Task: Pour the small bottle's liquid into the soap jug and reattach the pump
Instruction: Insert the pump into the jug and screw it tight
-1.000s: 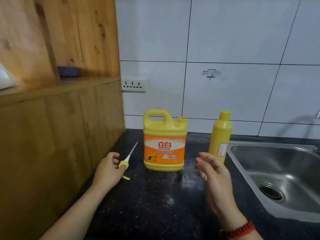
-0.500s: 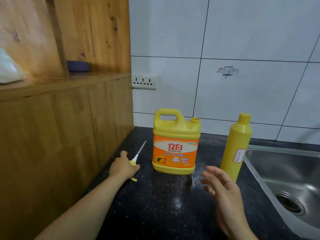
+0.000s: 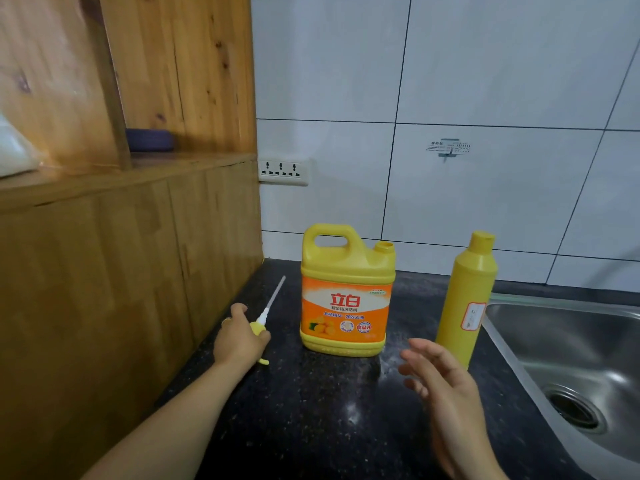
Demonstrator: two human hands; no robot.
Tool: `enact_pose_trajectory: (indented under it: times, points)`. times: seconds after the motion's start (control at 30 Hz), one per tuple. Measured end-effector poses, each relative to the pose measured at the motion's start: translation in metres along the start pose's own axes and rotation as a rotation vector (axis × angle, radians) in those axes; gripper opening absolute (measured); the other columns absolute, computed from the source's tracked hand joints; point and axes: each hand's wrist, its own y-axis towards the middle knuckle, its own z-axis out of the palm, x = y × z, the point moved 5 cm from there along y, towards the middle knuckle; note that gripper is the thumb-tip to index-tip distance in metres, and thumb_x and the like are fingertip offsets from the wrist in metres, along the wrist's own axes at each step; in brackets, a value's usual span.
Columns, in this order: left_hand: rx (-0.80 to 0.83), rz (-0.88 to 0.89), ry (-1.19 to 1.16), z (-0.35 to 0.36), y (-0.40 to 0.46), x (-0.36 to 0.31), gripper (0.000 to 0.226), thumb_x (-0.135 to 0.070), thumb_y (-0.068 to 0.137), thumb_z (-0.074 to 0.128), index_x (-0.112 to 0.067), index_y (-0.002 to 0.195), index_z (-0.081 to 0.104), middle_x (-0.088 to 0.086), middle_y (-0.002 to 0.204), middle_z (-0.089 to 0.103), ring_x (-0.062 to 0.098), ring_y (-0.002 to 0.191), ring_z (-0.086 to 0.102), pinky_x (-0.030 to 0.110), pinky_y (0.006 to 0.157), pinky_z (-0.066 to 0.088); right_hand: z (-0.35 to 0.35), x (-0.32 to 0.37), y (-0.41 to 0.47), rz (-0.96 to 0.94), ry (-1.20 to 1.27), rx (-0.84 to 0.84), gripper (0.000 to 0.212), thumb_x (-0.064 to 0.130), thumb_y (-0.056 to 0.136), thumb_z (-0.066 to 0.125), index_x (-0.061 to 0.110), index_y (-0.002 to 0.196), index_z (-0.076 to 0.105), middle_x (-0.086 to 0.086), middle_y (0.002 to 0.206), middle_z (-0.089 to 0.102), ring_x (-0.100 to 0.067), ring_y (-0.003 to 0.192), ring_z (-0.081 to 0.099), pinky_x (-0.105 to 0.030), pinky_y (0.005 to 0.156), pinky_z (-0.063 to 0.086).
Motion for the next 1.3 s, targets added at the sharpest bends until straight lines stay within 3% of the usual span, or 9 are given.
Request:
enact_pose_trajectory:
  times: [0.13, 0.27, 0.4, 0.53, 0.63, 0.73, 0.87, 1.17, 1.3]
  points:
    - [-0.113, 0.058, -0.233, -0.031, -0.015, -0.011, 0.065, -0.029, 0.08, 0.063, -0.019, 0.133, 0.027, 0.01, 0.101, 0.059, 0.022, 0.078, 0.058, 0.034, 0.059, 0.046, 0.001, 0.006, -0.001, -0.04, -0.006, 0.011, 0.015, 0.003, 0.08, 0.063, 0.017, 0.084, 0.068, 0.002, 0.074, 0.07, -0.016, 0.075, 0.063, -0.026, 0.065, 0.047]
    - [-0.137, 0.156, -0.713, -0.068, -0.05, -0.037, 0.055, -0.028, 0.083, 0.062, -0.023, 0.13, 0.034, 0.0, 0.08, 0.06, 0.01, 0.074, 0.057, 0.028, 0.062, 0.046, 0.008, 0.015, -0.003, -0.105, -0.022, 0.08, 0.021, -0.001, 0.079, 0.062, 0.019, 0.078, 0.069, 0.002, 0.069, 0.07, -0.006, 0.065, 0.064, -0.014, 0.058, 0.051]
    - [0.141, 0.182, -1.182, -0.096, -0.094, -0.074, 0.029, -0.029, 0.083, 0.059, -0.031, 0.11, 0.05, -0.012, 0.074, 0.068, 0.003, 0.064, 0.063, 0.019, 0.051, 0.045, 0.022, 0.033, -0.007, -0.251, -0.115, 0.191, 0.027, 0.0, 0.077, 0.064, 0.025, 0.079, 0.071, -0.005, 0.073, 0.067, -0.01, 0.068, 0.062, -0.015, 0.063, 0.052]
    - [0.528, 0.18, -1.518, -0.099, -0.134, -0.111, 0.046, -0.028, 0.066, 0.063, -0.019, 0.111, 0.057, 0.0, 0.068, 0.07, 0.008, 0.056, 0.064, 0.02, 0.047, 0.051, 0.04, 0.063, -0.012, -0.463, -0.209, 0.259, 0.028, 0.002, 0.074, 0.069, 0.028, 0.085, 0.069, -0.004, 0.082, 0.067, -0.017, 0.072, 0.062, -0.017, 0.068, 0.052]
    - [0.695, 0.165, -1.574, -0.091, -0.157, -0.135, 0.061, -0.025, 0.063, 0.064, -0.012, 0.121, 0.052, 0.005, 0.068, 0.068, 0.01, 0.052, 0.062, 0.021, 0.046, 0.051, 0.047, 0.084, -0.019, -0.62, -0.249, 0.261, 0.038, 0.009, 0.07, 0.074, 0.031, 0.099, 0.064, 0.004, 0.086, 0.066, -0.008, 0.074, 0.061, -0.015, 0.072, 0.05]
    - [0.807, 0.191, -1.599, -0.083, -0.173, -0.155, 0.069, -0.019, 0.065, 0.062, -0.005, 0.13, 0.043, 0.009, 0.072, 0.066, 0.013, 0.054, 0.063, 0.024, 0.045, 0.052, 0.049, 0.1, -0.026, -0.744, -0.243, 0.257, 0.048, 0.015, 0.067, 0.07, 0.032, 0.111, 0.057, 0.01, 0.101, 0.064, -0.012, 0.091, 0.063, -0.018, 0.081, 0.049]
    - [0.904, 0.235, -1.612, -0.079, -0.188, -0.174, 0.072, -0.018, 0.065, 0.063, 0.002, 0.13, 0.04, 0.012, 0.08, 0.065, 0.018, 0.061, 0.066, 0.029, 0.058, 0.057, 0.045, 0.113, -0.031, -0.892, -0.212, 0.228, 0.07, -0.001, 0.066, 0.069, 0.04, 0.119, 0.048, 0.02, 0.111, 0.057, -0.002, 0.103, 0.057, -0.012, 0.088, 0.044]
    - [1.026, 0.195, -1.554, -0.068, -0.206, -0.194, 0.077, -0.019, 0.066, 0.065, -0.004, 0.136, 0.035, 0.018, 0.11, 0.064, 0.021, 0.085, 0.064, 0.034, 0.085, 0.049, 0.028, 0.131, -0.024, -0.906, -0.052, -0.05, 0.046, 0.03, 0.06, 0.077, 0.041, 0.101, 0.059, 0.019, 0.095, 0.065, 0.003, 0.081, 0.059, -0.011, 0.074, 0.046]
    - [1.04, 0.197, -1.552, -0.065, -0.204, -0.196, 0.077, -0.019, 0.065, 0.065, -0.007, 0.135, 0.036, 0.014, 0.104, 0.064, 0.018, 0.079, 0.063, 0.033, 0.084, 0.047, 0.023, 0.131, -0.018, -0.898, -0.101, -0.088, 0.045, 0.036, 0.061, 0.076, 0.043, 0.102, 0.059, 0.017, 0.091, 0.063, -0.001, 0.079, 0.058, -0.013, 0.074, 0.046]
